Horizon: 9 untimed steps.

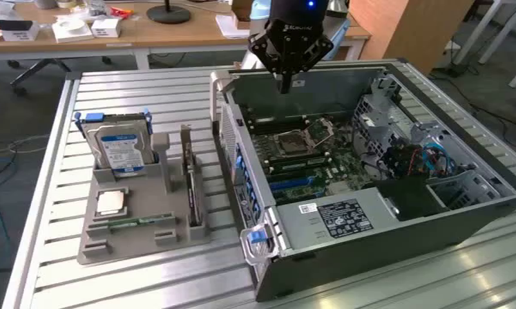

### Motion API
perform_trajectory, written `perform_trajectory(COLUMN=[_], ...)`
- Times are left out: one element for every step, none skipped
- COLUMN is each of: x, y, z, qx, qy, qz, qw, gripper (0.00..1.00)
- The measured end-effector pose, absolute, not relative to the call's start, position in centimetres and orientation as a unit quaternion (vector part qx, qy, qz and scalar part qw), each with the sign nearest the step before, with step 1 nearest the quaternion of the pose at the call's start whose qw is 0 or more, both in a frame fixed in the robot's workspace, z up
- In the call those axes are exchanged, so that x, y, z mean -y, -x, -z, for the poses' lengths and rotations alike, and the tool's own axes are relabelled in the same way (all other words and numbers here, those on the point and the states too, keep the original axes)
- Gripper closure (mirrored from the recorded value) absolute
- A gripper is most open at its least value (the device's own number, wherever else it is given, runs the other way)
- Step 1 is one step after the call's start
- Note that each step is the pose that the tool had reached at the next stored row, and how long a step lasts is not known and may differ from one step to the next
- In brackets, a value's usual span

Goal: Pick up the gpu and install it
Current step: 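Reach for the gpu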

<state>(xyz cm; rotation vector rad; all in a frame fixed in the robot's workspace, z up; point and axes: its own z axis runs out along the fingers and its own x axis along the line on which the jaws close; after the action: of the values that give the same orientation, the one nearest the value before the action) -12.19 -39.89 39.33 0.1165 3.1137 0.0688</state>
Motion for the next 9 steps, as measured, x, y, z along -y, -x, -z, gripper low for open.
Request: perform_trajectory(x=[39.89, 39.88, 39.89, 39.89, 39.89, 39.89, 39.89, 39.89, 39.89], y=[12.19, 12.19, 12.19, 12.19, 12.19, 12.19, 12.19, 12.19, 12.19], z=[-39.33, -39.33, -39.33, -39.33, -39.33, -39.33, -39.33, -39.33, -39.33], qx=[-0.999, -0.999, -0.999, -0.999, -0.999, -0.999, -0.999, -0.999, -0.999], qy=[-0.037, -0.037, -0.037, -0.037, -0.037, -0.037, -0.037, -0.037, -0.037], qz=[-0.022, -0.022, -0.022, -0.022, -0.022, -0.022, -0.022, -0.022, -0.022], qw=[0.012, 0.012, 0.012, 0.012, 0.012, 0.012, 0.012, 0.012, 0.012], gripper=[0.90, 0.90, 0.90, 0.90, 0.90, 0.90, 0.90, 0.90, 0.90])
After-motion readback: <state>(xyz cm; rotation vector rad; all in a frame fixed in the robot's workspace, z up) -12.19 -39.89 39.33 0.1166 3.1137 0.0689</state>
